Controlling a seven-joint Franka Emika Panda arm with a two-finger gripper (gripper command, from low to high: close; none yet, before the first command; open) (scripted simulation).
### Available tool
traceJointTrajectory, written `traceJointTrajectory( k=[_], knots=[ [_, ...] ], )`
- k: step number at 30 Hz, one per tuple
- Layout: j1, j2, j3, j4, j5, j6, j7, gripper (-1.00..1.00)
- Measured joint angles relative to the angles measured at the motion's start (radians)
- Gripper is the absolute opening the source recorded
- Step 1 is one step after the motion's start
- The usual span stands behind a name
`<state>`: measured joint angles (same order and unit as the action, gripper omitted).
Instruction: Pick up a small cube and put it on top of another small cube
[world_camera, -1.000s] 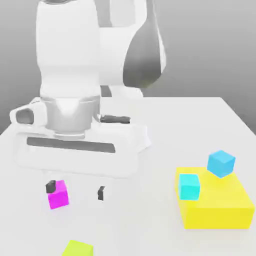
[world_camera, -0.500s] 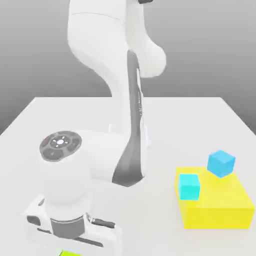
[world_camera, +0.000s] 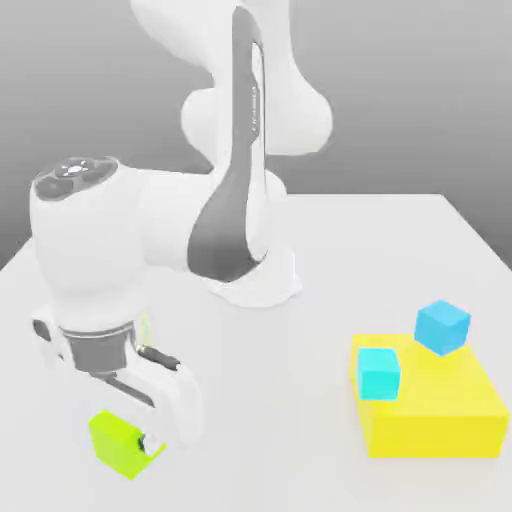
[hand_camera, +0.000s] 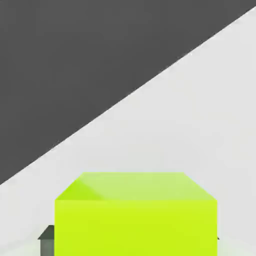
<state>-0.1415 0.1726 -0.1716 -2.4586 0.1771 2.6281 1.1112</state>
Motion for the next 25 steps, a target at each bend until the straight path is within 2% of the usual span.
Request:
traceJointTrajectory(
  k=[7, 15, 18, 21, 22, 25],
  knots=[
    [-0.062, -0.162, -0.065, -0.161, -0.054, 0.008, 0.361, -1.0],
    [-0.214, -0.313, -0.055, -0.333, -0.234, 0.029, 0.837, -1.0],
    [-0.222, -0.237, -0.054, -0.341, -0.221, 0.111, 0.851, -1.0],
    [-0.223, -0.135, -0.035, -0.341, -0.156, 0.211, 0.807, -1.0],
    [-0.223, -0.11, -0.03, -0.341, -0.135, 0.234, 0.793, 1.0],
    [-0.222, -0.11, -0.03, -0.341, -0.135, 0.234, 0.793, 1.0]
  ],
)
